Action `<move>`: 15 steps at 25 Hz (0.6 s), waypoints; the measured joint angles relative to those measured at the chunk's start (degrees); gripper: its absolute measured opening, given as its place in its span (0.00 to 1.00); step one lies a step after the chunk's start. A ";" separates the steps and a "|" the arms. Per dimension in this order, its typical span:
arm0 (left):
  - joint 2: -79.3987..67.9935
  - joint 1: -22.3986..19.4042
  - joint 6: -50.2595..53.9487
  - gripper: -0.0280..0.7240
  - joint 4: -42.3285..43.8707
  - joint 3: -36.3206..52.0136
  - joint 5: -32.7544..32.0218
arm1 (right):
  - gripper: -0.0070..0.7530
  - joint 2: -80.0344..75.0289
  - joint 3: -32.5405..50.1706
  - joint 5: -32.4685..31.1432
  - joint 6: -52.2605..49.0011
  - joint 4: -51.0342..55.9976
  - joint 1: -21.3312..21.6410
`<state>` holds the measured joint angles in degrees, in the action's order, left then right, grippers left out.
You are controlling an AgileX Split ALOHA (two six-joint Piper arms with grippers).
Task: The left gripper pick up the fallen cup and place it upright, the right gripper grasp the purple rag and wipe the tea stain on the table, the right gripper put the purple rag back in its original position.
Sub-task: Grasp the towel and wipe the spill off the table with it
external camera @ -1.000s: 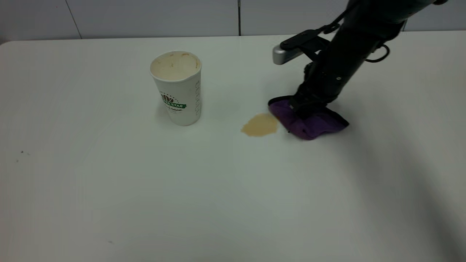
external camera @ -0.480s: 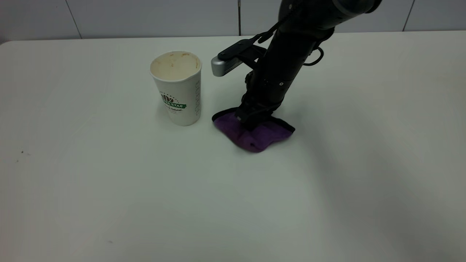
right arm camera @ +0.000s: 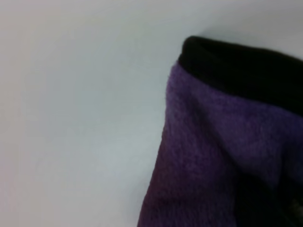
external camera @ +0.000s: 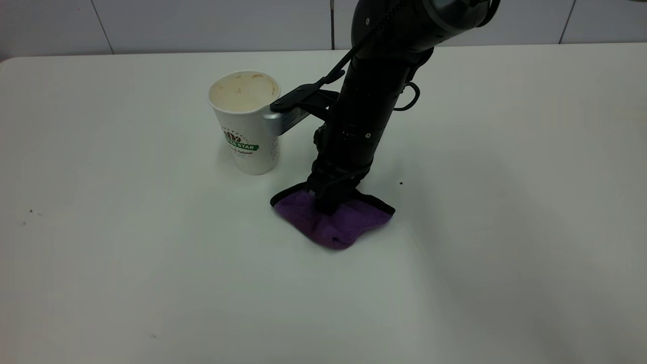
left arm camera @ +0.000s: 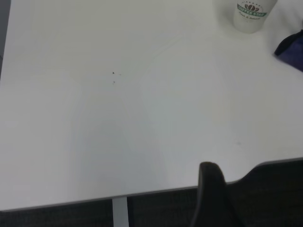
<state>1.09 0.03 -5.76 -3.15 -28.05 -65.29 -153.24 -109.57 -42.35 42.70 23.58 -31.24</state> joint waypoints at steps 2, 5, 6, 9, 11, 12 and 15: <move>0.00 0.00 0.00 0.70 0.00 0.00 0.00 | 0.07 -0.11 0.00 0.88 -2.90 -1.17 0.76; 0.00 0.00 0.00 0.70 0.00 0.00 0.00 | 0.07 -0.11 -0.06 2.34 -7.87 -4.64 3.47; 0.00 0.00 0.04 0.70 0.00 0.00 0.00 | 0.07 -0.04 -0.18 2.72 -9.65 -5.91 4.56; 0.00 0.00 0.04 0.70 0.00 0.00 0.00 | 0.07 0.21 -0.20 3.95 -13.13 -10.06 9.14; 0.00 0.00 0.04 0.70 0.00 0.00 0.00 | 0.07 0.25 -0.24 4.39 -14.13 -11.39 12.35; 0.00 0.00 0.04 0.70 0.00 0.00 0.00 | 0.07 0.25 -0.26 4.44 -14.69 -11.57 13.67; 0.00 0.00 0.04 0.70 0.00 0.00 0.00 | 0.07 0.25 -0.26 4.33 -16.25 -11.65 18.08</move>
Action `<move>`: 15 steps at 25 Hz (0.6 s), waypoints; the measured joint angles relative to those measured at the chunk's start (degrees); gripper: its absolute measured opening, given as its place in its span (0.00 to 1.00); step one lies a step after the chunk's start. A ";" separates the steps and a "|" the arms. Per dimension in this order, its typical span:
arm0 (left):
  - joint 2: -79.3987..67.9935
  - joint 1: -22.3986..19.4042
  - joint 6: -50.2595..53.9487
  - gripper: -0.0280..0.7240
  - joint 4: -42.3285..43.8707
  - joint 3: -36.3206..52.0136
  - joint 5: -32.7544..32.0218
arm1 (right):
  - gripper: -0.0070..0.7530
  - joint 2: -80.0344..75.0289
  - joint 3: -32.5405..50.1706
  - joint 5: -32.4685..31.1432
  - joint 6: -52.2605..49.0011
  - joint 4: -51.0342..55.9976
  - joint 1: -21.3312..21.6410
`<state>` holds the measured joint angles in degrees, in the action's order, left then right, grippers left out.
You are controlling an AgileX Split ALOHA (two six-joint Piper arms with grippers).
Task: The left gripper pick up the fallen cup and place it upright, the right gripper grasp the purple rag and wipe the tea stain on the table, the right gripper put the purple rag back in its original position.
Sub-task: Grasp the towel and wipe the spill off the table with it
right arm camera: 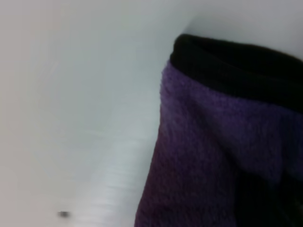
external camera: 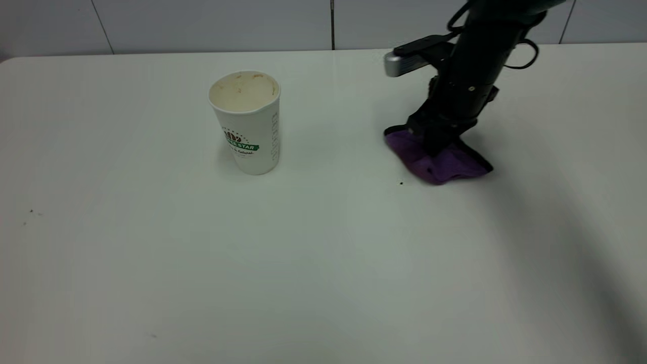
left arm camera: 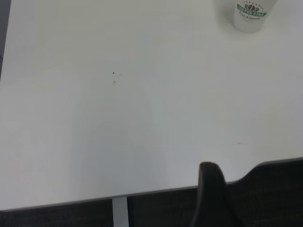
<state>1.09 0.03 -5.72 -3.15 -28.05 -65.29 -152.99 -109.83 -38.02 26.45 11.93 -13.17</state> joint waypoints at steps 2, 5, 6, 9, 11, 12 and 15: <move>0.00 0.00 0.00 0.70 0.00 0.00 0.00 | 0.07 0.00 -0.04 -0.62 -1.19 0.00 2.93; 0.00 0.00 0.00 0.70 0.00 0.00 0.00 | 0.08 0.07 -0.11 -2.20 -2.44 -0.05 6.68; 0.00 0.00 0.00 0.70 0.00 0.00 0.00 | 0.08 0.07 -0.18 -2.87 -3.03 -0.05 7.65; 0.00 0.00 0.00 0.70 0.00 0.00 0.00 | 0.08 0.07 -0.42 -5.81 -4.87 -0.60 9.80; 0.00 0.00 0.00 0.70 0.00 0.00 0.00 | 0.09 0.07 -0.46 -7.56 -5.09 -1.32 10.13; 0.00 0.00 0.00 0.70 0.00 0.00 0.00 | 0.10 0.07 -0.46 -8.08 -5.09 -1.59 10.13; 0.00 0.00 0.00 0.70 0.00 0.00 0.00 | 0.16 0.07 -0.46 -9.11 -5.03 -2.57 9.95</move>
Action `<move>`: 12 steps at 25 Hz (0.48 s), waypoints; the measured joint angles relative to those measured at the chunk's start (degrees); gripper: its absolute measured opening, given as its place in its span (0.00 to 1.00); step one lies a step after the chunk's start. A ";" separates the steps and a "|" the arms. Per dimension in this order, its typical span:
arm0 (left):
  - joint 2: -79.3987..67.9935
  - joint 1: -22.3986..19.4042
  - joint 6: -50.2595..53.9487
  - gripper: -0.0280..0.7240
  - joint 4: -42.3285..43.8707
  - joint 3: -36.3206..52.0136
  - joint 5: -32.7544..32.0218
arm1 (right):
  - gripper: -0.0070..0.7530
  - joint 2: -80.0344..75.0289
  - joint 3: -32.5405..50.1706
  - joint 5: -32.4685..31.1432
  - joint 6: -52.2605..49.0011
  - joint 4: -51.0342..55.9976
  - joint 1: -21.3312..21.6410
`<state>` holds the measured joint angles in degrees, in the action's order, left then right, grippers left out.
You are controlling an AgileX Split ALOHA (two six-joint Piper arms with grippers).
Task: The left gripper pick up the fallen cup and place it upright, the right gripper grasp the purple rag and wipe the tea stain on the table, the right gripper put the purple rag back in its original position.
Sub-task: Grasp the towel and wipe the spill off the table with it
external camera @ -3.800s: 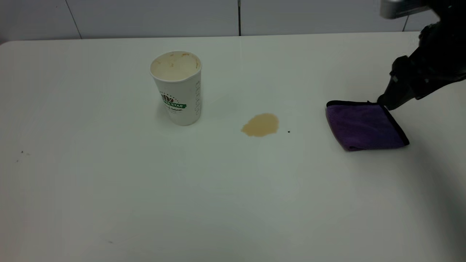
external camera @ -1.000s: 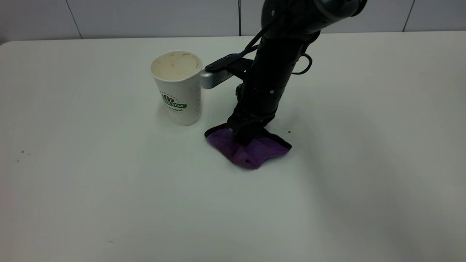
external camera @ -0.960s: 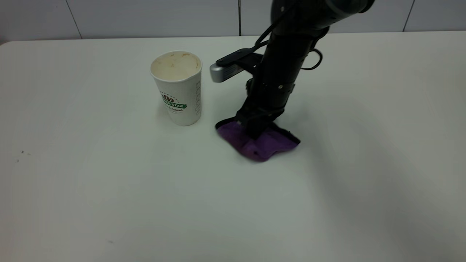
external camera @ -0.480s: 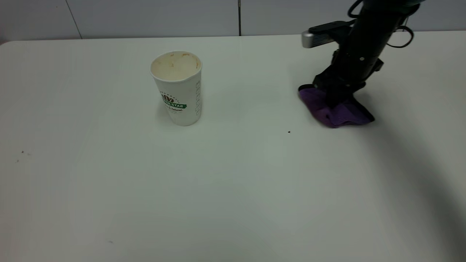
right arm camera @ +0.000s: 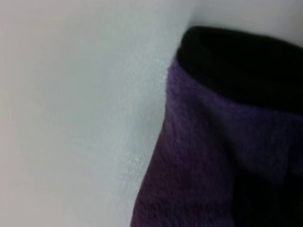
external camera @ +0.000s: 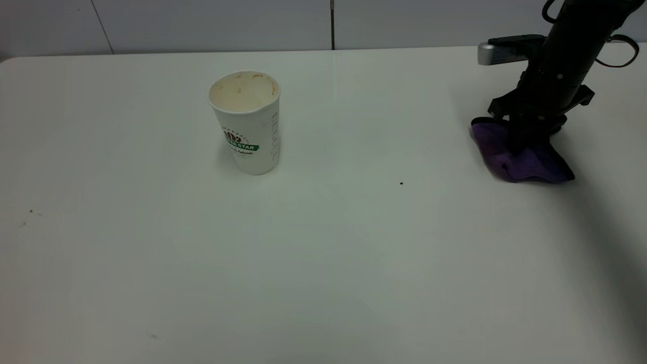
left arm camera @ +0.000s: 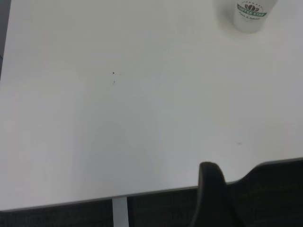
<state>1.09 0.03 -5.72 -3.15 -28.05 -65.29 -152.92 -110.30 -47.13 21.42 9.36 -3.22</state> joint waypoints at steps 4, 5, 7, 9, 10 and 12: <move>0.00 0.00 0.00 0.70 0.00 0.00 0.00 | 0.38 0.22 -0.02 -1.93 0.00 0.00 0.00; 0.00 0.00 0.00 0.70 0.00 0.00 0.00 | 0.46 0.42 -0.02 -2.96 0.19 0.00 0.00; 0.00 0.00 0.00 0.70 0.00 0.00 0.00 | 0.58 0.66 0.05 -4.68 0.73 0.19 -0.11; 0.00 0.00 0.00 0.70 0.00 0.00 0.00 | 0.70 1.32 0.28 -5.73 1.00 0.26 -0.23; 0.00 0.00 0.00 0.70 0.00 0.00 0.00 | 0.74 1.73 0.63 -6.54 1.06 0.26 -0.30; 0.00 0.00 0.00 0.70 0.00 0.00 0.00 | 0.78 3.14 1.01 -8.88 1.12 0.20 -0.30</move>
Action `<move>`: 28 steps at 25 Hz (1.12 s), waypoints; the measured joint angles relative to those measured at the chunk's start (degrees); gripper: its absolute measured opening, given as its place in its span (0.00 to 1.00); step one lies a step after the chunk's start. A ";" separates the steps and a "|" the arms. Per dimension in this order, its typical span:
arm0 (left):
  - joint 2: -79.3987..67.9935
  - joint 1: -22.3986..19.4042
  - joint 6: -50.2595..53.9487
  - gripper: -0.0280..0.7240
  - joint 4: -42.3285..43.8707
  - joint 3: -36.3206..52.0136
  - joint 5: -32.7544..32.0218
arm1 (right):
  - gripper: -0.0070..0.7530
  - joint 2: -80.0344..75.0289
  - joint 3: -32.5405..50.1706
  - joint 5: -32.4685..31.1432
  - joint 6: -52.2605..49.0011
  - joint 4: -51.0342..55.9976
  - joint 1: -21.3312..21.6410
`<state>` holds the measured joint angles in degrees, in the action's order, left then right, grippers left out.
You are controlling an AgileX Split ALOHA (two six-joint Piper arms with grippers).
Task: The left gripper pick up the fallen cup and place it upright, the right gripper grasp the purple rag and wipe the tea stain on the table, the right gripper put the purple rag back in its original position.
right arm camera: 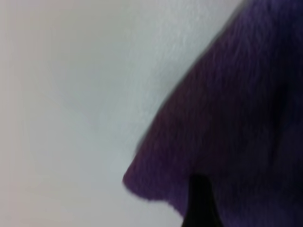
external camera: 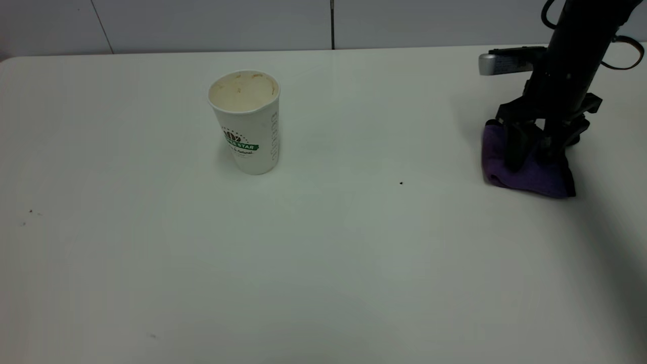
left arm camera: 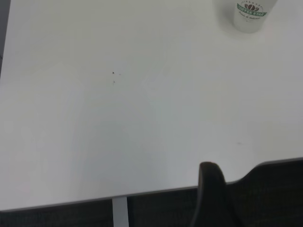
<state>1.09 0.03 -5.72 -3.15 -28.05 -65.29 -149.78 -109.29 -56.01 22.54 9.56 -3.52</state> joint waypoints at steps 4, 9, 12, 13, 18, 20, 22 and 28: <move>0.00 0.00 0.00 0.70 0.00 0.00 0.00 | 0.76 6.62 0.12 -5.26 -0.12 0.48 0.00; 0.00 0.00 0.00 0.70 0.00 0.00 0.00 | 0.73 17.02 0.12 -12.41 -2.57 2.06 -0.12; 0.00 0.00 0.00 0.70 0.00 0.00 0.00 | 0.73 22.22 0.12 -13.09 -4.71 3.38 -0.19; 0.00 0.00 0.00 0.70 0.00 0.00 0.00 | 0.72 24.24 0.13 -13.21 -4.96 3.80 -0.19; 0.00 0.00 0.00 0.70 0.00 0.00 0.00 | 0.72 36.26 2.96 -13.68 -5.57 4.12 -0.19; 0.00 0.00 0.00 0.70 0.00 0.00 0.00 | 0.72 42.41 6.73 -13.74 -5.69 4.12 -0.19; 0.00 0.00 0.00 0.70 0.00 0.00 0.00 | 0.72 49.20 11.77 -14.03 -5.73 4.12 -0.19; 0.00 0.00 0.00 0.70 0.00 0.00 0.00 | 0.72 70.36 27.39 -14.80 -5.73 3.53 -0.19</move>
<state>1.09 0.03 -5.72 -3.15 -28.05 -65.29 -79.42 -81.90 -70.81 16.80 13.09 -3.70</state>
